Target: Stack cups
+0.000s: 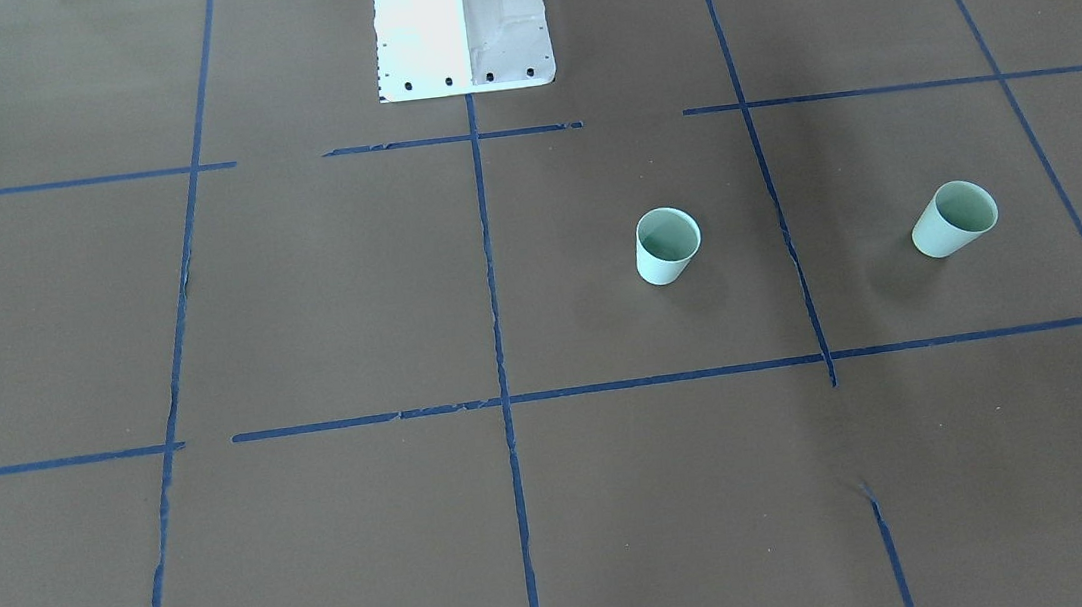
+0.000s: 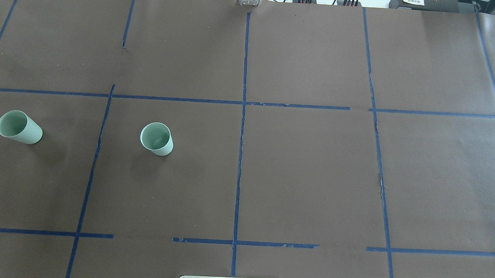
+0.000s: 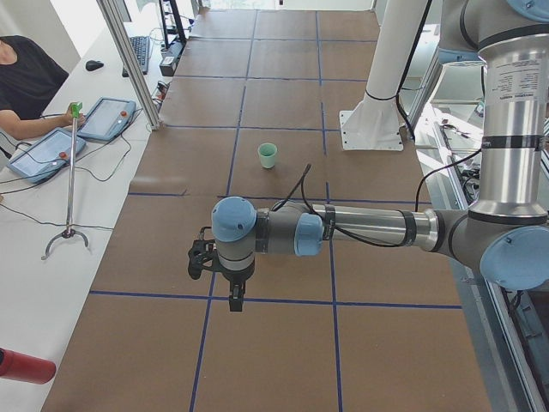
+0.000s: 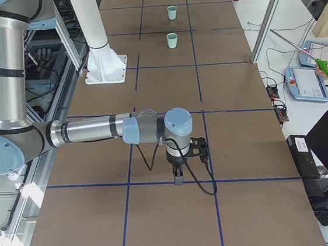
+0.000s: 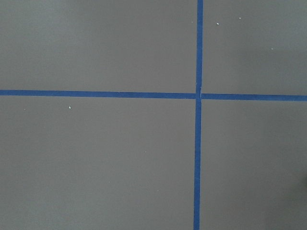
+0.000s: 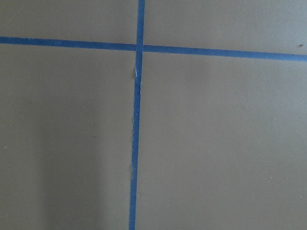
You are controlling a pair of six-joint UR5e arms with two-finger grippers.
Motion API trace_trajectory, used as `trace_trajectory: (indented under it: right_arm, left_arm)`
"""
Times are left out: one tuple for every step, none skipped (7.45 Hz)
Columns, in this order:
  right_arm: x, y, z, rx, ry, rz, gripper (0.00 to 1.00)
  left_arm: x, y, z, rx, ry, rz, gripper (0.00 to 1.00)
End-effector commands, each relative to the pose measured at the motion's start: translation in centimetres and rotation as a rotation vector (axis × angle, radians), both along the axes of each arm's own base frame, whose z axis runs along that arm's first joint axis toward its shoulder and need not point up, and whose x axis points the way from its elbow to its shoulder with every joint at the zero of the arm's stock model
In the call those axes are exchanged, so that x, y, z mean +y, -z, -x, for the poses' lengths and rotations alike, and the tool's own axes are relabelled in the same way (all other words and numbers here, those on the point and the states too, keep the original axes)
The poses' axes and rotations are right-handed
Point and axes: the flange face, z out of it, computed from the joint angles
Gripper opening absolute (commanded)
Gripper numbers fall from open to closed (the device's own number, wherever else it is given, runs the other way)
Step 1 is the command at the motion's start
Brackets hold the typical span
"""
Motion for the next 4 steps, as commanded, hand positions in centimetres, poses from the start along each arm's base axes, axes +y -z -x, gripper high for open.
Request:
trace_trajectory:
  right_arm:
    - [0.0, 0.0, 0.0, 0.0, 0.0, 0.0, 1.0]
    - [-0.08, 0.06, 0.06, 0.0, 0.001, -0.002, 1.0]
    - [-0.07, 0.06, 0.0, 0.0, 0.0, -0.002, 1.0]
    - [-0.01, 0.0, 0.06, 0.0, 0.001, 0.0, 1.0]
  left_arm:
    - [-0.08, 0.18, 0.0, 0.0, -0.002, -0.005, 1.0]
    - [-0.13, 0.79, -0.06, 0.008, -0.006, -0.021, 1.0]
    - [-0.06, 0.94, -0.21, 0.028, -0.007, -0.022, 1.0]
    - [-0.2, 1.06, -0.2, 0.027, -0.008, -0.035, 1.0]
